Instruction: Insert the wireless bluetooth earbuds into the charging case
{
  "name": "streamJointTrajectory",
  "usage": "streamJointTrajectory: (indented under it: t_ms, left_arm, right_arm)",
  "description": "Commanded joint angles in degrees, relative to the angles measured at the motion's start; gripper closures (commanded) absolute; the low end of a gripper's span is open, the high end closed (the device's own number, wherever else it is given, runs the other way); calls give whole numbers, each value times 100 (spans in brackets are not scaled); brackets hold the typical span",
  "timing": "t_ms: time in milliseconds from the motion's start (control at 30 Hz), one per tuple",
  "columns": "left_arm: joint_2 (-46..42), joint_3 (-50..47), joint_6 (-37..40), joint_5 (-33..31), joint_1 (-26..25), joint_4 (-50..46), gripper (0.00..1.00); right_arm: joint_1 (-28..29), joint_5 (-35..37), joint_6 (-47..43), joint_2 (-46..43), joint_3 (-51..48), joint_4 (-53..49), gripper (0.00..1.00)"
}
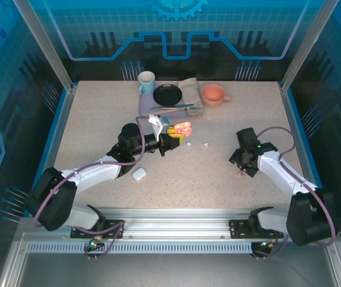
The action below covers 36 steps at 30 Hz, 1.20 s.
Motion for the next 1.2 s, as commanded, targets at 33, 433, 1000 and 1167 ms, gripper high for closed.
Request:
streamJointTrajectory:
  t_ms: [33, 433, 1000, 1167]
  left_arm:
    - [10, -124, 38, -4, 25, 277, 100]
    - [17, -169, -40, -44, 27, 370, 100]
    - [3, -125, -29, -92, 23, 342, 100]
    - [3, -151, -41, -80, 30, 331, 100]
  right_arm:
    - [-177, -76, 51, 278, -16, 311, 33]
    - [-222, -94, -137, 1106, -96, 637, 33]
    - [871, -832, 346, -338, -129, 706, 37]
    - [750, -606, 254, 19, -16, 411, 37]
